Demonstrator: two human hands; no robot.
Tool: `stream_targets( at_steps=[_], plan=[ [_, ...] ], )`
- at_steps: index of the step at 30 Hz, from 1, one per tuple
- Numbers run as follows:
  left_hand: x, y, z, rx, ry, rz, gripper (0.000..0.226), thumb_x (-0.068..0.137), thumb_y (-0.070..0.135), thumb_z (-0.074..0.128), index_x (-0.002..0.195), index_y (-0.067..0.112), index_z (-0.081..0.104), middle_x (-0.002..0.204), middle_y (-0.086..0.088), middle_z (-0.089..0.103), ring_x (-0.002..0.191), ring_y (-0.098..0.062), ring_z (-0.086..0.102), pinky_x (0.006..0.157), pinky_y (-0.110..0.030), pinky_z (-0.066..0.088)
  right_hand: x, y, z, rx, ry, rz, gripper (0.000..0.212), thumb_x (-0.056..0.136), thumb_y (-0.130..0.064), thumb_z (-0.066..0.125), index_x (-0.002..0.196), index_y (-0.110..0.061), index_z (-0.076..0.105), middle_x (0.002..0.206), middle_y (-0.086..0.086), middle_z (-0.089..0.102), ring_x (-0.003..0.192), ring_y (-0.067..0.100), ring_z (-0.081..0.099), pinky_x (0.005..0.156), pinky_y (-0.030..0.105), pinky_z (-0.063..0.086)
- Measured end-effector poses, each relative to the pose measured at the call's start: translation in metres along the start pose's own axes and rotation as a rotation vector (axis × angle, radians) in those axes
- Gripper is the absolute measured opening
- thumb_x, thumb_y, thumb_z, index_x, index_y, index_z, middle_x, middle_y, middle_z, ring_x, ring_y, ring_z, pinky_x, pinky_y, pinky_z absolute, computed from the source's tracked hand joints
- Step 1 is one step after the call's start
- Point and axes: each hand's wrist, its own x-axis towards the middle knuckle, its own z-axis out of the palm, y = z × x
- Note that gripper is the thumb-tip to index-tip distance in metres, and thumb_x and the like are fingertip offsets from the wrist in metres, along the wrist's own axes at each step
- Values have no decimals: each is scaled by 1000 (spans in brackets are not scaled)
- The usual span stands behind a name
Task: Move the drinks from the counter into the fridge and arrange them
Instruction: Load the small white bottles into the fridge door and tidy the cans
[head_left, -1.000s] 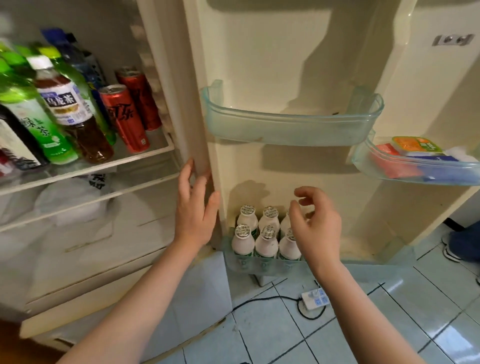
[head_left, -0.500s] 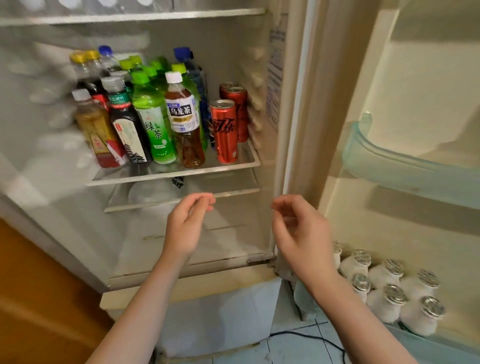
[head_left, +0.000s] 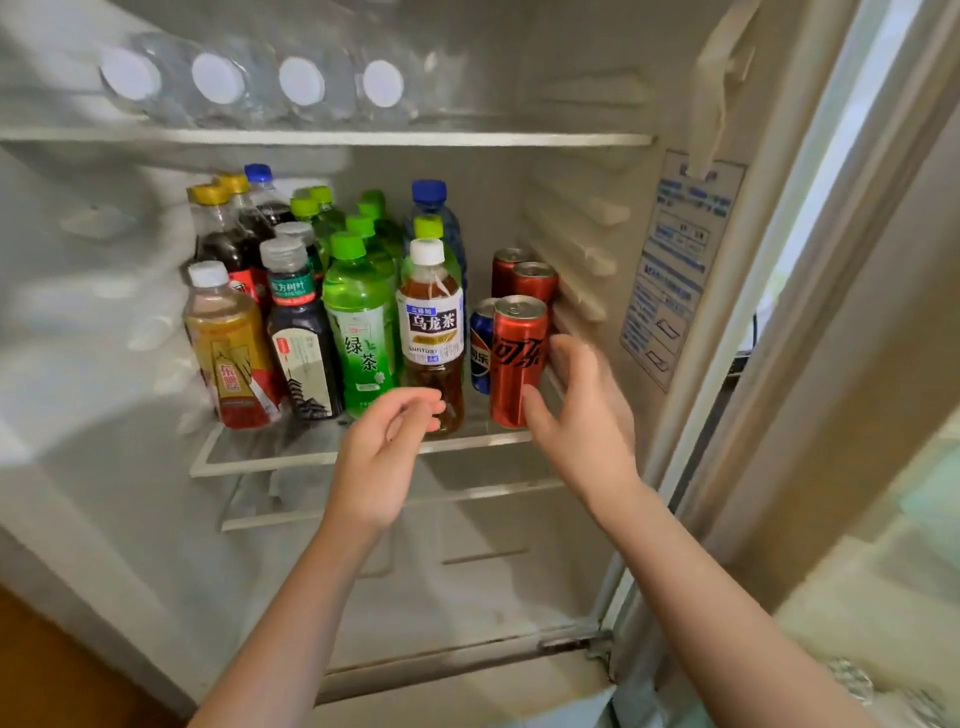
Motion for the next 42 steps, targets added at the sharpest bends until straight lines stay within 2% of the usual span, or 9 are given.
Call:
stream_targets(
  at_steps=[5, 8, 15, 26, 29, 32, 34, 37, 42],
  plan=[
    [18, -1, -11, -71, -54, 32, 21, 95, 14, 50, 95, 28, 66, 96, 15, 71, 90, -4, 66, 80, -23, 48, 28, 2, 33, 107, 39, 146, 79, 74, -33, 75, 139, -25, 30, 139, -4, 47, 124, 14, 51, 98, 36, 46],
    [26, 5, -14, -69, -137, 79, 13, 94, 25, 54, 98, 28, 66, 98, 14, 71, 92, -4, 66, 78, -19, 50, 35, 10, 53, 125, 7, 270, 89, 66, -38, 80, 138, -30, 29, 134, -7, 52, 120, 15, 53, 94, 33, 44],
    [48, 32, -15, -89, -326, 194, 22, 87, 29, 49, 100, 24, 66, 97, 11, 71, 90, -6, 67, 76, -19, 53, 33, 29, 70, 18, 0, 338, 63, 75, -36, 73, 130, -30, 43, 122, -5, 59, 107, 18, 59, 81, 28, 44],
    [104, 82, 23, -75, -513, 319, 19, 90, 29, 47, 99, 35, 63, 101, 19, 68, 98, -1, 65, 77, -18, 53, 30, 39, 59, -97, 9, 363, 67, 83, -41, 63, 141, -31, 30, 127, -3, 55, 108, 20, 58, 78, 31, 45],
    [128, 90, 42, 45, -485, 306, 22, 94, 23, 46, 100, 40, 58, 101, 22, 64, 100, 2, 63, 82, -22, 54, 28, 40, 59, -96, 26, 359, 69, 83, -41, 63, 142, -31, 29, 129, -4, 54, 111, 19, 57, 82, 31, 46],
    [148, 88, 61, 226, -433, 257, 26, 95, 15, 45, 112, 34, 53, 115, 15, 59, 104, -6, 59, 92, -30, 50, 24, 39, 60, -6, 64, 352, 70, 84, -38, 65, 143, -30, 29, 133, -5, 52, 116, 18, 54, 89, 31, 45],
    [159, 83, 71, 387, -392, 228, 31, 95, 13, 46, 123, 27, 49, 123, 9, 56, 102, -7, 54, 80, -16, 45, 20, 39, 61, 78, 101, 357, 70, 84, -36, 66, 143, -28, 30, 137, -6, 50, 121, 15, 52, 97, 31, 42],
    [169, 75, 80, 646, -351, 179, 36, 92, 6, 47, 126, 19, 46, 129, -4, 50, 106, -19, 52, 77, -23, 38, 9, 42, 61, 193, 177, 360, 65, 83, -33, 67, 140, -25, 37, 133, -7, 54, 120, 11, 52, 101, 31, 44],
    [173, 63, 96, 1035, -507, 86, 52, 89, 4, 50, 139, 10, 36, 135, -16, 38, 114, -32, 49, 83, -31, 41, -3, 43, 60, 278, 241, 350, 62, 83, -29, 70, 137, -17, 42, 130, -4, 56, 119, 9, 52, 100, 22, 40]
  ],
)
